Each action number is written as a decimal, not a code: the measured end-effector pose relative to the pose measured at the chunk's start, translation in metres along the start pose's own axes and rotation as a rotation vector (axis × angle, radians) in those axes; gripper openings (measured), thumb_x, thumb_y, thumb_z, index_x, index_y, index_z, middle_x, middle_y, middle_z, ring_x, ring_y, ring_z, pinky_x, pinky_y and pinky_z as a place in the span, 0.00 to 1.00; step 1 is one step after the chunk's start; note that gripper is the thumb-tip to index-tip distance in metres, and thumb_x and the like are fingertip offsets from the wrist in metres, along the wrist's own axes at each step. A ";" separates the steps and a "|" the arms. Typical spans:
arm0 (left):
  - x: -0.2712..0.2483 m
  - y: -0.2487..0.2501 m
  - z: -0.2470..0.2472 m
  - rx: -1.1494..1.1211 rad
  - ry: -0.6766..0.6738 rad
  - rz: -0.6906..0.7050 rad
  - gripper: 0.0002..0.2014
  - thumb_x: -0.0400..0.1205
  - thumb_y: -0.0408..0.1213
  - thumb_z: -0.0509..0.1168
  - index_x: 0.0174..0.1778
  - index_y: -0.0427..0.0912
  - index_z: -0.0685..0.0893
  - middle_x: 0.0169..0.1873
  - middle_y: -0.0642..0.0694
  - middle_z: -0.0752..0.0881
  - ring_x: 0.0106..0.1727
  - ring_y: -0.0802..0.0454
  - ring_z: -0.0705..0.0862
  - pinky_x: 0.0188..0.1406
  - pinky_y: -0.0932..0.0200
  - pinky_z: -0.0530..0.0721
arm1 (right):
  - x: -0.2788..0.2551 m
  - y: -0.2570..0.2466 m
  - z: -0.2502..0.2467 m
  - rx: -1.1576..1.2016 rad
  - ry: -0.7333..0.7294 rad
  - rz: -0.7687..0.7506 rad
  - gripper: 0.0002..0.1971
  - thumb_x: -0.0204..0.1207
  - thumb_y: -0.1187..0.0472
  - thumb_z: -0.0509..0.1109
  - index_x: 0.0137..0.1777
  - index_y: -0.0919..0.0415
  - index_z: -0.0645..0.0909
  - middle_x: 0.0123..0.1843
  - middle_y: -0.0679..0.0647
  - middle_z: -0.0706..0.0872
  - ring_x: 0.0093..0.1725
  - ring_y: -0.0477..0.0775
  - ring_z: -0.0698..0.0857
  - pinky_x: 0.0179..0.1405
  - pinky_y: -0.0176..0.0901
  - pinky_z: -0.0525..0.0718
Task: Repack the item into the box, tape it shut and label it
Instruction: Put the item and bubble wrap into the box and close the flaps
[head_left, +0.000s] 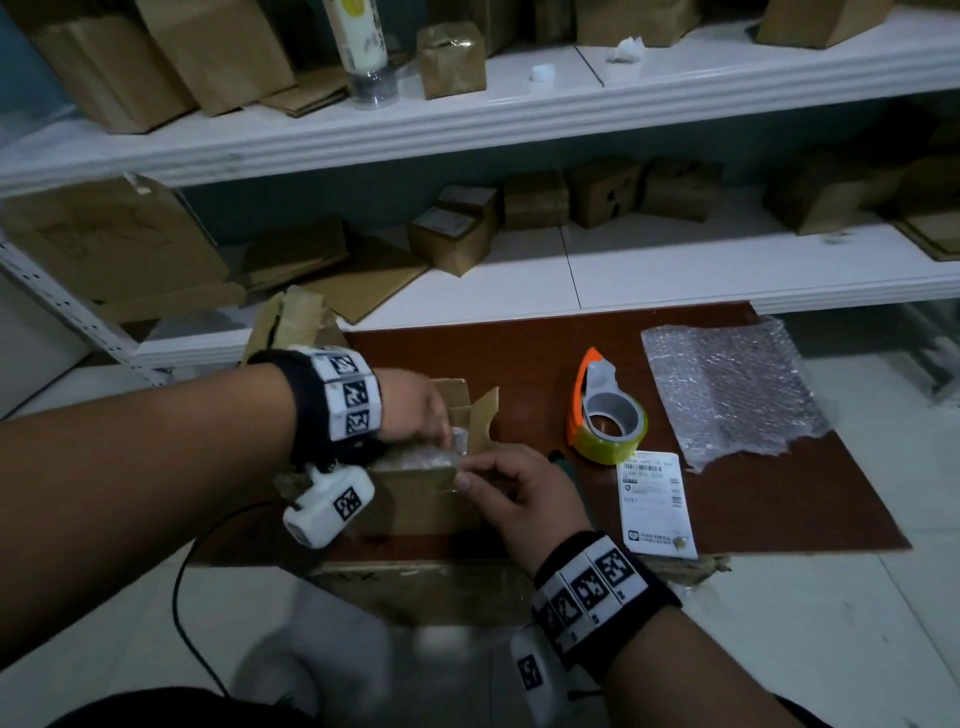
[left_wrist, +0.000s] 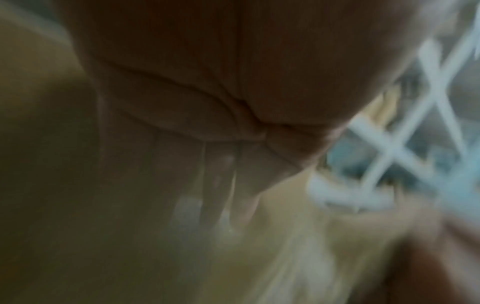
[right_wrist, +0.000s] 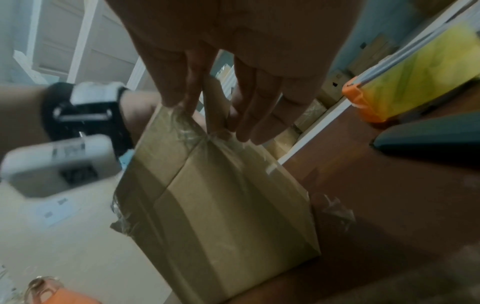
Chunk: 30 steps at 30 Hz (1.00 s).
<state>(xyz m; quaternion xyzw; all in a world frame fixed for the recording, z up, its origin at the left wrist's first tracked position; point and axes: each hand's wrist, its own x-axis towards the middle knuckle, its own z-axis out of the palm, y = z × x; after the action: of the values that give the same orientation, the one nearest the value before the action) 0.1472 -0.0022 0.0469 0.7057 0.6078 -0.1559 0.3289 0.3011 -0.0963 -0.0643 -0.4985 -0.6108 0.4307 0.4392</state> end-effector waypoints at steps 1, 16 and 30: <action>-0.008 0.005 -0.012 -0.094 0.059 0.004 0.11 0.84 0.35 0.68 0.59 0.35 0.90 0.42 0.48 0.92 0.35 0.60 0.84 0.37 0.69 0.81 | 0.001 0.001 -0.002 0.016 0.004 -0.008 0.13 0.71 0.39 0.74 0.56 0.30 0.87 0.58 0.40 0.87 0.58 0.38 0.85 0.64 0.50 0.85; -0.035 0.135 0.025 -0.700 0.409 0.374 0.03 0.81 0.28 0.70 0.48 0.38 0.84 0.33 0.41 0.87 0.25 0.55 0.83 0.18 0.62 0.78 | -0.019 0.013 -0.131 0.371 0.620 0.276 0.17 0.77 0.45 0.71 0.61 0.52 0.85 0.47 0.50 0.91 0.46 0.50 0.91 0.45 0.51 0.88; 0.120 0.219 0.126 0.689 0.160 0.388 0.13 0.84 0.56 0.61 0.62 0.70 0.84 0.87 0.53 0.55 0.87 0.37 0.41 0.74 0.26 0.25 | -0.035 0.040 -0.205 0.653 0.983 0.598 0.20 0.85 0.48 0.64 0.48 0.68 0.83 0.37 0.60 0.86 0.35 0.61 0.83 0.33 0.44 0.77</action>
<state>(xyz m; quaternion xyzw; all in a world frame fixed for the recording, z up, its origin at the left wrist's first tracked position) 0.4054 -0.0038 -0.0594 0.8863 0.3992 -0.2298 0.0481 0.5124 -0.1072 -0.0569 -0.6265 -0.0125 0.4193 0.6569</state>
